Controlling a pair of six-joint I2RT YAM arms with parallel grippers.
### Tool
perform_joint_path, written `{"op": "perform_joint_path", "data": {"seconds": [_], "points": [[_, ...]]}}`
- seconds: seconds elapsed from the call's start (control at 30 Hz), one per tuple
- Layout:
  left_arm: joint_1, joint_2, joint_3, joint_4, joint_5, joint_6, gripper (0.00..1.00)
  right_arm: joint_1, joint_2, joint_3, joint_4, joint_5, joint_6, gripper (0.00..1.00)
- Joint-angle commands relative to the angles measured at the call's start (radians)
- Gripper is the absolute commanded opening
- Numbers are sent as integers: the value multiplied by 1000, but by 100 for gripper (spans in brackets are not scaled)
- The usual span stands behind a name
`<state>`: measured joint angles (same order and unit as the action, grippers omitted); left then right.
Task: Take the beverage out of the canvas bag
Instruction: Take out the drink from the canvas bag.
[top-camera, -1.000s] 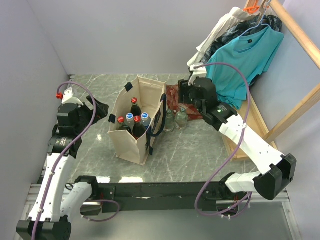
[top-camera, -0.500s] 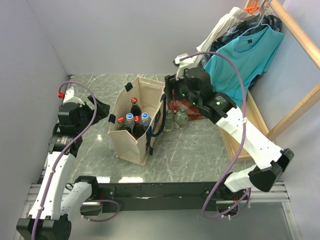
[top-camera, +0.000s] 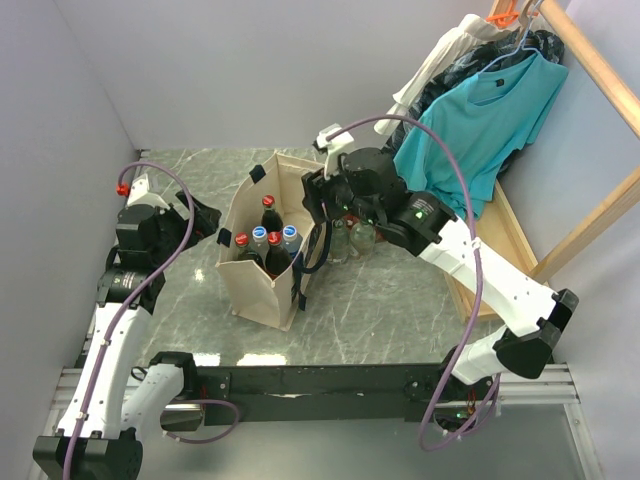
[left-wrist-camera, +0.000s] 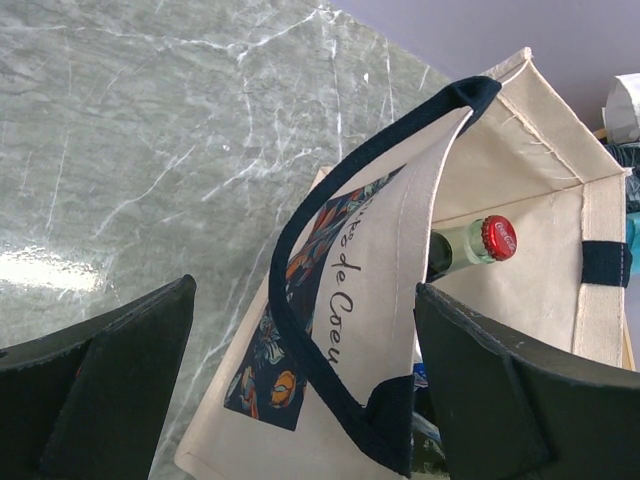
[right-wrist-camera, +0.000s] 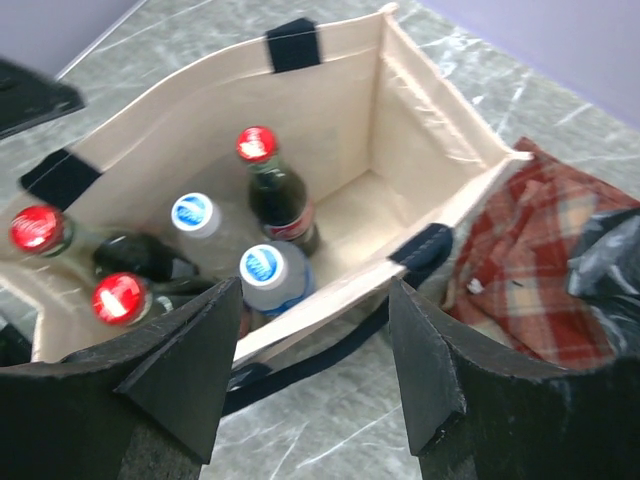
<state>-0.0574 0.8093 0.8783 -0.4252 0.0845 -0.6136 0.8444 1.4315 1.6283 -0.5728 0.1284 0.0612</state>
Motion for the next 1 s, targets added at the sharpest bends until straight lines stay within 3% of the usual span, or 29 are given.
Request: {"op": "perform_joint_path", "data": {"seconds": [0.0, 0.47, 0.97], "points": [[4, -12, -9, 49, 24, 0, 96, 31, -3, -19, 5, -27, 17, 66], [4, -27, -36, 49, 6, -3, 96, 53, 64, -48, 63, -50, 25, 65], [4, -38, -55, 51, -2, -3, 96, 55, 234, 166, 31, -76, -8, 66]]}}
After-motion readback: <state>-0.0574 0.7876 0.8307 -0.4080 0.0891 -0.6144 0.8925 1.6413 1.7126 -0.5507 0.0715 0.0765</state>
